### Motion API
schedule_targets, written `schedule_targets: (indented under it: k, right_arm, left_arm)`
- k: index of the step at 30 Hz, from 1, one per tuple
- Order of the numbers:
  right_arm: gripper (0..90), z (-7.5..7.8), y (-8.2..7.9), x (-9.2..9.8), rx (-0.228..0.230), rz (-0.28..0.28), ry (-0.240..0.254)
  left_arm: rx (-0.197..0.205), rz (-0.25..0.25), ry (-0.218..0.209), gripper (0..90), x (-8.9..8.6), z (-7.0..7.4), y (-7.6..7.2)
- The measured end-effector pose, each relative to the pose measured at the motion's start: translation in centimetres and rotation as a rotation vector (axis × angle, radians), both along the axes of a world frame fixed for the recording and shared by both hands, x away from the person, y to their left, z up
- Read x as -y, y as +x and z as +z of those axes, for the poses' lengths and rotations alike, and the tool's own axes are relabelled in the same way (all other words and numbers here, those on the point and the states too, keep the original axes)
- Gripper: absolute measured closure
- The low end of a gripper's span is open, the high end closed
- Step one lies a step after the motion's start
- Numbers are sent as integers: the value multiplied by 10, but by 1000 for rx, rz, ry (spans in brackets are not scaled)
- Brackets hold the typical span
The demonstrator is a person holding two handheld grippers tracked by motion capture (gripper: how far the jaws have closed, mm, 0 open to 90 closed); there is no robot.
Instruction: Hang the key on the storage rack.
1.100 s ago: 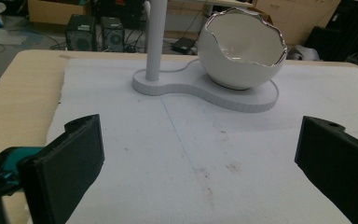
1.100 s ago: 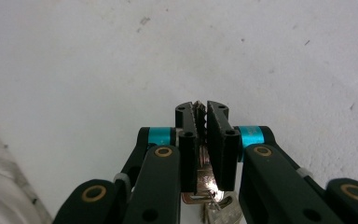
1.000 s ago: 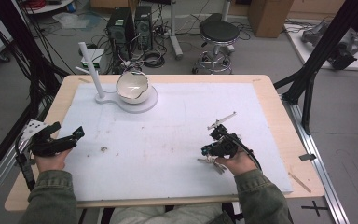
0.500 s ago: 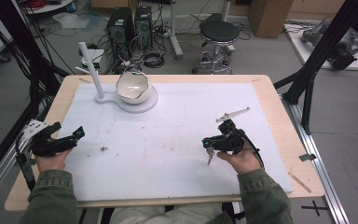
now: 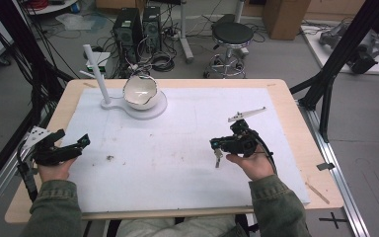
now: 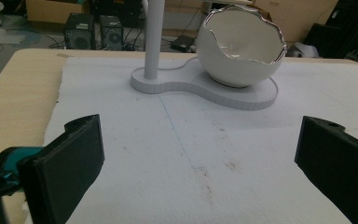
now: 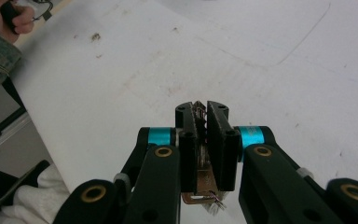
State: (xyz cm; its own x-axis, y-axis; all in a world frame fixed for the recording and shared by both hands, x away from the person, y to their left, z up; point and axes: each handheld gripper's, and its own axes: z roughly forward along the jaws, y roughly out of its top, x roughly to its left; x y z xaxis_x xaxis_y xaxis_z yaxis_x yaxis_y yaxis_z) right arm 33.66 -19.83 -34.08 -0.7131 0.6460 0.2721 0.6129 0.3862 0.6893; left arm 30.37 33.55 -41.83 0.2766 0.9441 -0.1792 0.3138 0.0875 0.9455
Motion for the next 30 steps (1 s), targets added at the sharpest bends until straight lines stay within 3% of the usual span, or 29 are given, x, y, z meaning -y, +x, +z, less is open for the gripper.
schedule_targets:
  k: [14, 30]
  right_arm:
    - [830, 19, 18, -26, 20, 40, 9]
    - [831, 51, 52, -62, 24, 67, 42]
  left_arm:
    - [-1, -2, -1, 17, -1, 0, 0]
    - [-5, -4, -5, 17, -2, -1, 1]
